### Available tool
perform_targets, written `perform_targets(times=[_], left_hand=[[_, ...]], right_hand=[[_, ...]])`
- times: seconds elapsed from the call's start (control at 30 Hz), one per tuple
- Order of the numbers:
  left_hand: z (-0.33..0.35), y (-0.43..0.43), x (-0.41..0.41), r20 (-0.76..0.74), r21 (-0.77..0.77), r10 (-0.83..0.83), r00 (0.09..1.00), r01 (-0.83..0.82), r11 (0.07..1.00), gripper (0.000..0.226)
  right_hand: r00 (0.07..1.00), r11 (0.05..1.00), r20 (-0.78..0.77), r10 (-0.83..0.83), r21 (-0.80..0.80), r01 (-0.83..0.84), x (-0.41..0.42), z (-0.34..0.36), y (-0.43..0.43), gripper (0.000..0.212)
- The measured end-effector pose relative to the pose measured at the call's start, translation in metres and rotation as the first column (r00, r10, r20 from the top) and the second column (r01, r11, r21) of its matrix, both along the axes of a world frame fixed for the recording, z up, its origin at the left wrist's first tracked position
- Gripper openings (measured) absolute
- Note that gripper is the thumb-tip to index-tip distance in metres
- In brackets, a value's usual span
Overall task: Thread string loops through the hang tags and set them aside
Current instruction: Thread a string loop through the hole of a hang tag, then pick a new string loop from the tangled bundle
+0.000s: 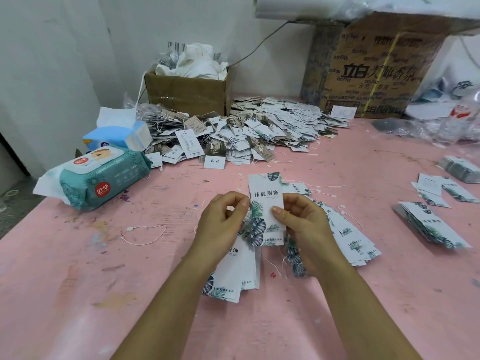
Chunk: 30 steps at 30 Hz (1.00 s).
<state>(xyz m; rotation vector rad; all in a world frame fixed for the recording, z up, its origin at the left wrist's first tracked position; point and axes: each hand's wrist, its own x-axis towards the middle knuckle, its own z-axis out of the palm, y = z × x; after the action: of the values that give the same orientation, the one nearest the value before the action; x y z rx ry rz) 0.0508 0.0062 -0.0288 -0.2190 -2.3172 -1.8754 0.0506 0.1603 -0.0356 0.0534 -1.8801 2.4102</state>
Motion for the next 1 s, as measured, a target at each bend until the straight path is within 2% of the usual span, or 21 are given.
perform_targets(times=[0.13, 0.23, 0.37, 0.5, 0.6, 0.7, 0.8, 0.83, 0.9, 1.0], left_hand=[[-0.002, 0.002, 0.001, 0.034, -0.073, -0.063, 0.997, 0.065, 0.995, 0.019], [-0.002, 0.003, 0.000, 0.092, -0.027, -0.110, 0.990, 0.113, 0.993, 0.009], [-0.003, 0.003, 0.001, 0.110, 0.033, -0.117, 0.987, 0.114, 0.993, 0.006], [0.000, 0.001, -0.001, 0.100, 0.186, -0.036, 0.994, 0.017, 0.982, 0.013], [-0.001, -0.002, -0.003, 0.109, 0.192, 0.005, 0.994, -0.025, 0.981, 0.008], [-0.002, -0.002, -0.004, 0.096, 0.111, 0.032, 0.995, -0.042, 0.993, 0.011], [-0.002, -0.004, 0.000, -0.038, -0.123, 0.042, 0.998, -0.046, 0.991, 0.014], [-0.002, -0.005, 0.001, -0.112, -0.215, 0.030, 0.993, -0.054, 0.975, 0.015], [-0.001, -0.007, 0.002, -0.194, -0.316, 0.007, 0.981, -0.069, 0.946, 0.020], [-0.004, -0.011, -0.004, -0.137, -0.396, 0.039, 0.990, -0.091, 0.914, 0.023]], right_hand=[[0.999, 0.995, 0.026, -0.042, -0.090, 0.044, -0.002, 0.000, 0.001, 0.021], [0.998, 0.990, 0.027, -0.056, -0.132, 0.059, -0.002, 0.000, 0.001, 0.017], [0.998, 0.985, 0.047, -0.035, -0.165, 0.042, -0.002, 0.001, 0.000, 0.009], [0.991, 0.995, 0.118, 0.058, -0.084, -0.048, 0.001, 0.005, -0.002, 0.009], [0.975, 0.996, 0.202, 0.093, -0.029, -0.089, 0.002, 0.007, -0.004, 0.014], [0.955, 0.988, 0.265, 0.134, 0.037, -0.149, 0.004, 0.007, -0.005, 0.017], [0.939, 0.982, 0.304, 0.163, 0.044, -0.185, 0.004, 0.006, -0.005, 0.014], [0.935, 0.984, 0.313, 0.167, 0.005, -0.177, 0.004, 0.007, -0.005, 0.017], [0.927, 0.975, 0.326, 0.184, -0.179, -0.130, 0.003, 0.009, -0.004, 0.025], [0.924, 0.897, 0.330, 0.192, -0.441, -0.029, 0.001, 0.011, 0.000, 0.020]])
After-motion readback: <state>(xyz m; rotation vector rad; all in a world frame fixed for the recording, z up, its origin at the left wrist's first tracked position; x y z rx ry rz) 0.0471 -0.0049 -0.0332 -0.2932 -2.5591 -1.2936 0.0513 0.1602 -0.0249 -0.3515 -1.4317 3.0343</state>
